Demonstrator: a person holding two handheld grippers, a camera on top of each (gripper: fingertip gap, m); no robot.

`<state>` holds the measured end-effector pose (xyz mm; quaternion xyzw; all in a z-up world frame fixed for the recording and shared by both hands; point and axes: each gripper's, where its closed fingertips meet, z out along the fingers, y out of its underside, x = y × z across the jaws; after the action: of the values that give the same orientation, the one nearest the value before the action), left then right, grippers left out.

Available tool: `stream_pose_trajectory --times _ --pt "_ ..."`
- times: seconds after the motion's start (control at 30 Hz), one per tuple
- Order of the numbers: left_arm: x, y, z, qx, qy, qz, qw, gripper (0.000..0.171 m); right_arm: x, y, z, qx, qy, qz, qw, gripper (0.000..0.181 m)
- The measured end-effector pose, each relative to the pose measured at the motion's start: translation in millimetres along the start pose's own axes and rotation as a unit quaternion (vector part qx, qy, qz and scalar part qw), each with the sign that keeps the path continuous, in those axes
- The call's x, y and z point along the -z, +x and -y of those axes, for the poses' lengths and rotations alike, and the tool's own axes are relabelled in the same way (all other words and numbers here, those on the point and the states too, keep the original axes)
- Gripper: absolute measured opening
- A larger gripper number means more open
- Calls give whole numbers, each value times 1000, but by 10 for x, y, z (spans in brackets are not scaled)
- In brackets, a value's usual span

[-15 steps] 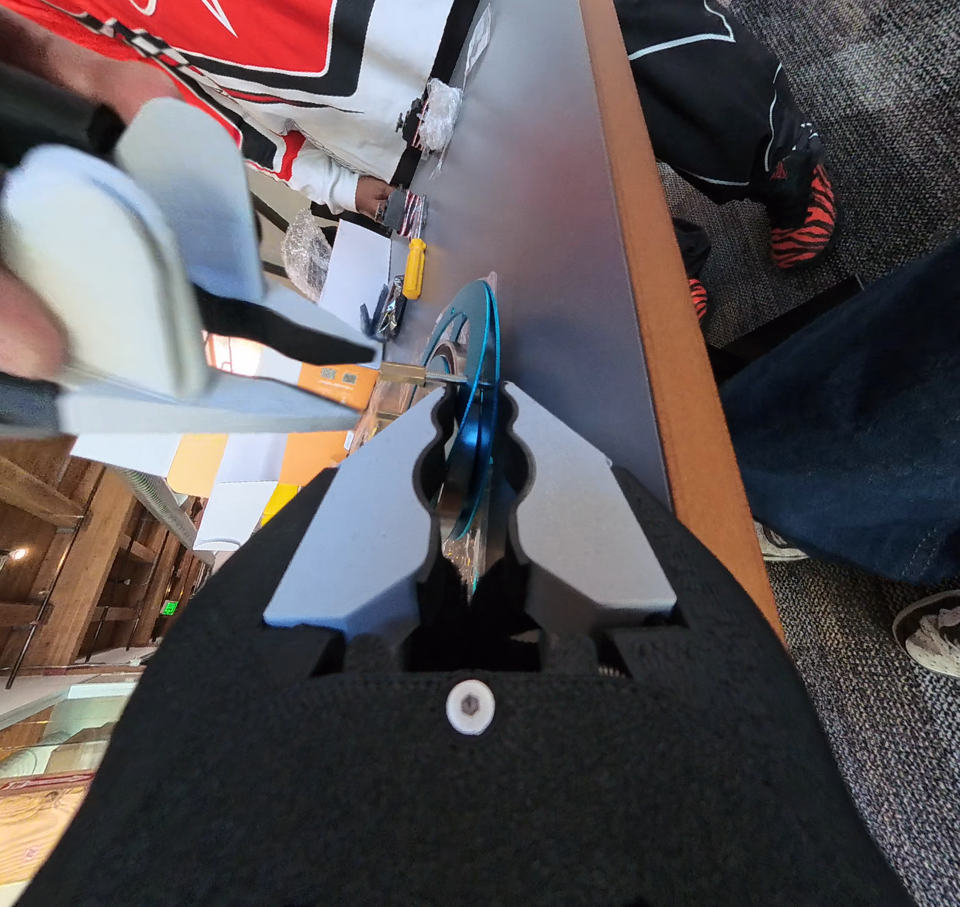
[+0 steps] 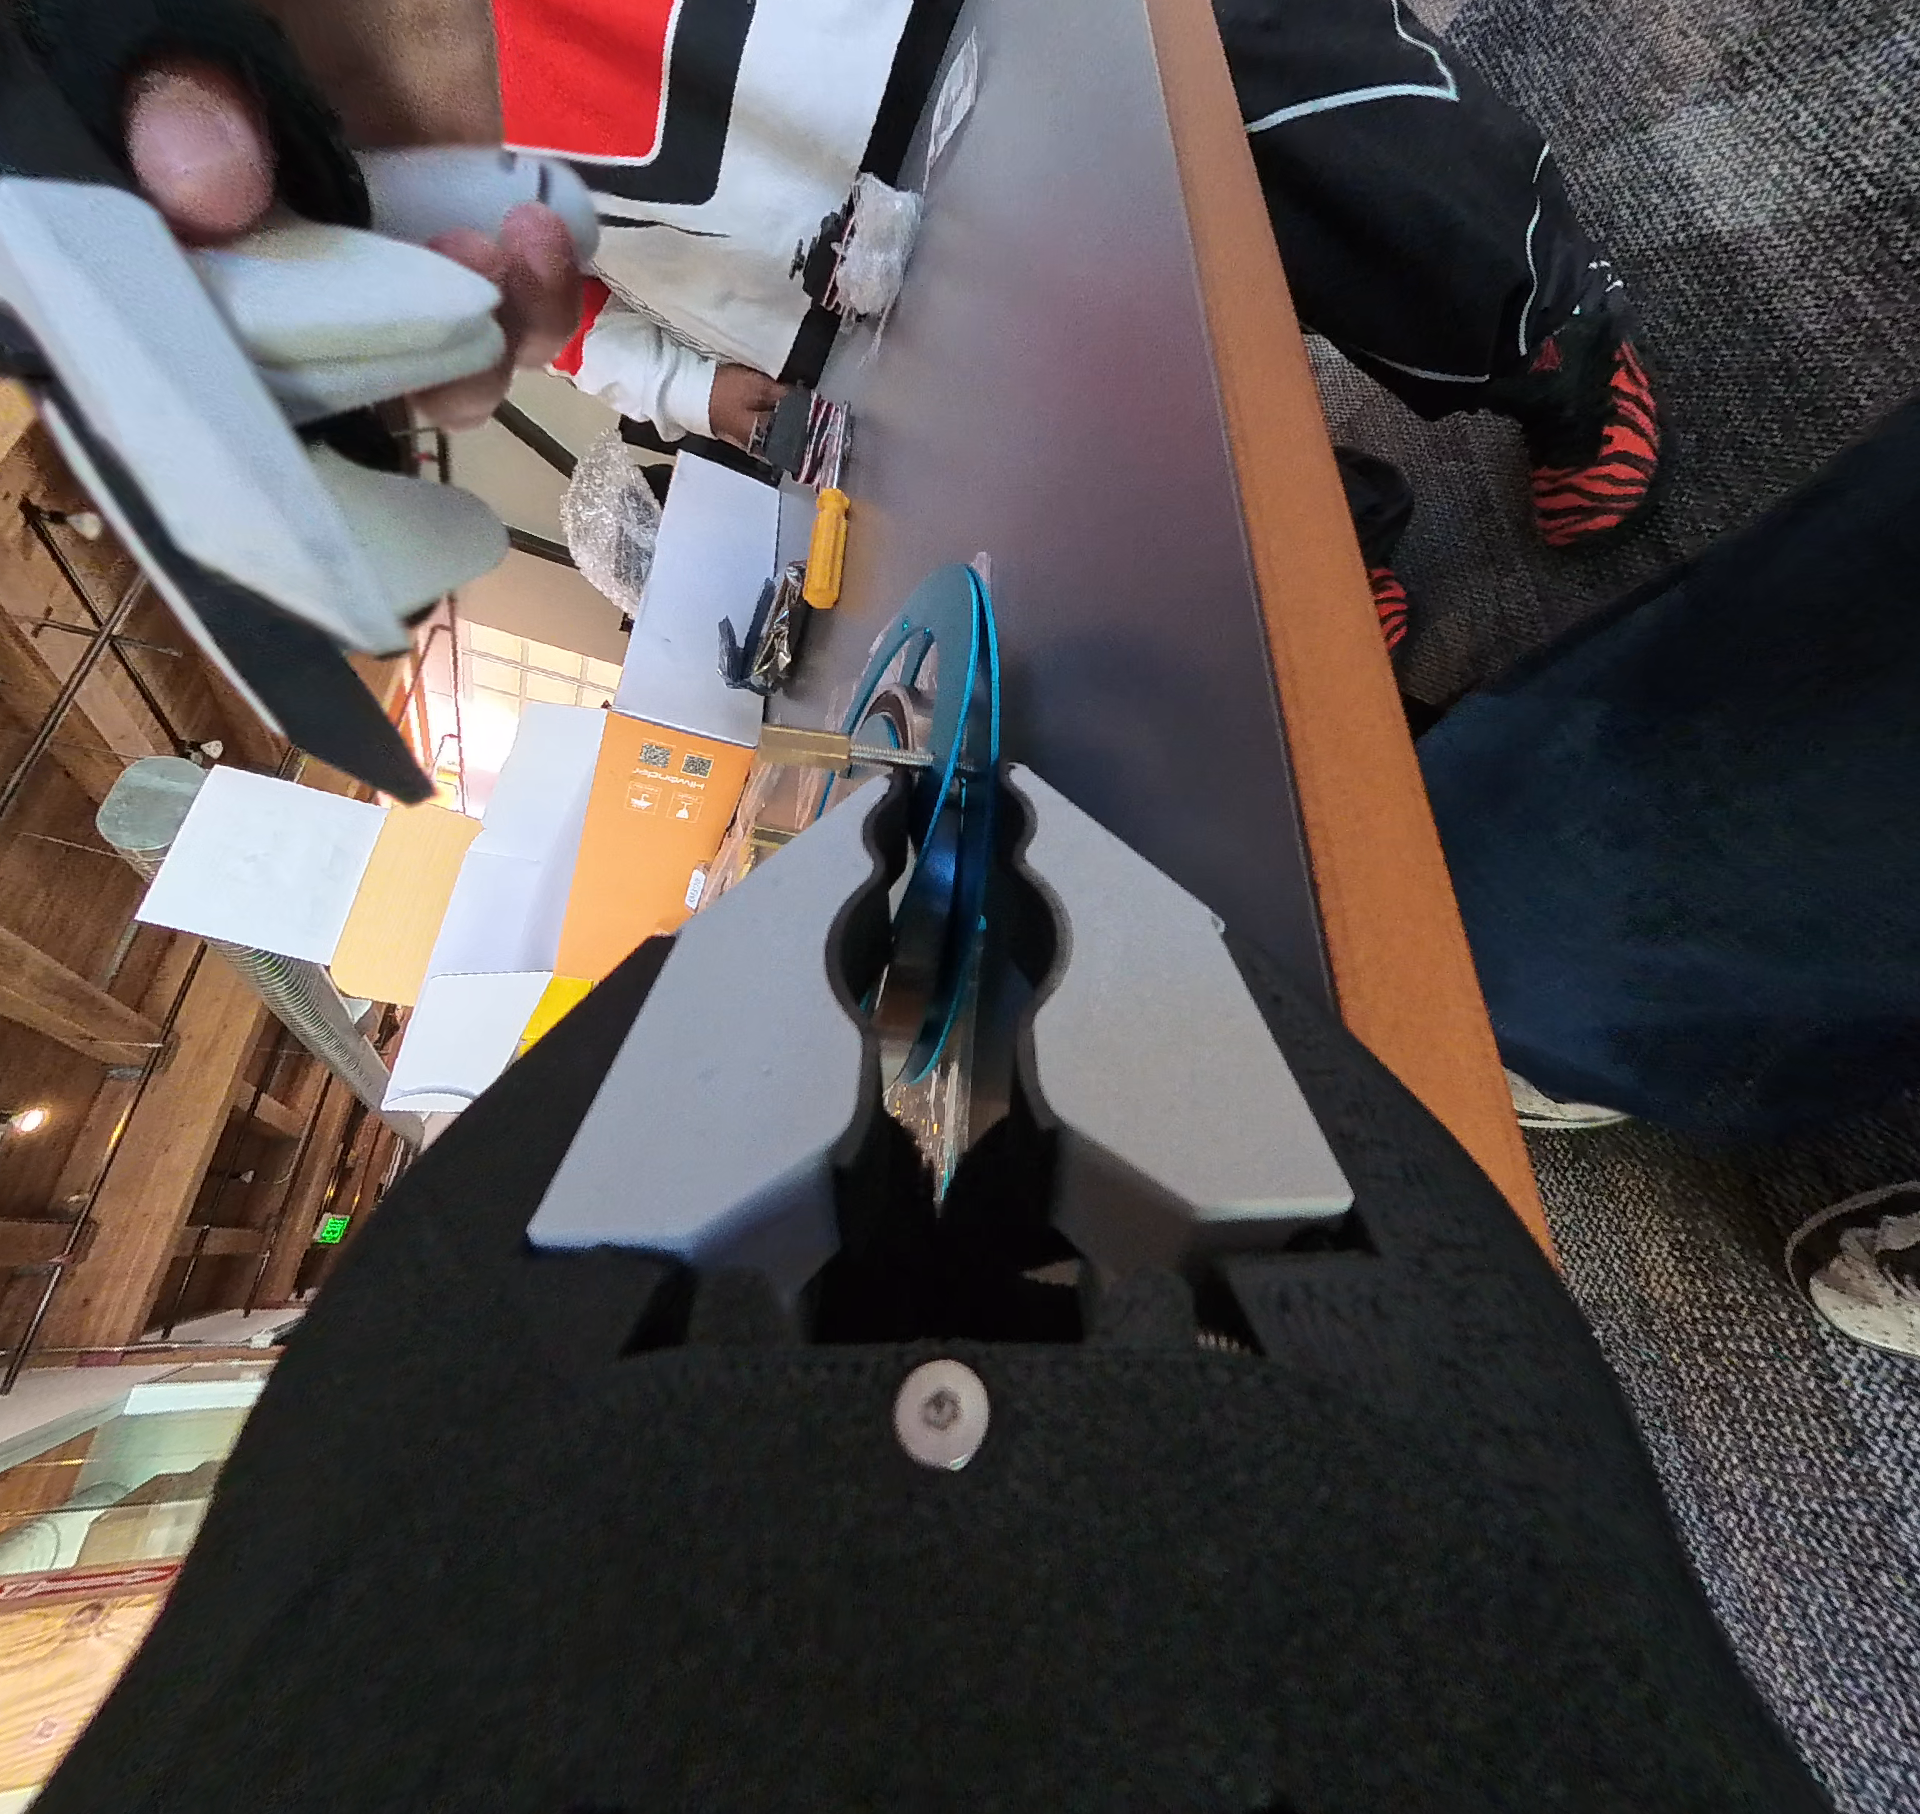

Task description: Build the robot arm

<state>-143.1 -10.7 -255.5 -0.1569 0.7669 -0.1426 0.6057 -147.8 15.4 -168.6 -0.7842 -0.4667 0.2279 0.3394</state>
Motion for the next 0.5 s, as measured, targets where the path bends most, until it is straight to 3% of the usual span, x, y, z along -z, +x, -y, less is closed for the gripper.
stream_pose_trajectory --times 0.13,0.27,0.5 --pt "1 2 5 0 1 0 1000 15 -148 -166 -127 100 -85 81 988 28" --pt "1 3 6 0 2 -1 1000 15 -242 -231 -365 179 -180 150 956 31" --pt "0 4 8 3 3 -2 1000 15 -304 -218 -507 285 -241 221 901 18"
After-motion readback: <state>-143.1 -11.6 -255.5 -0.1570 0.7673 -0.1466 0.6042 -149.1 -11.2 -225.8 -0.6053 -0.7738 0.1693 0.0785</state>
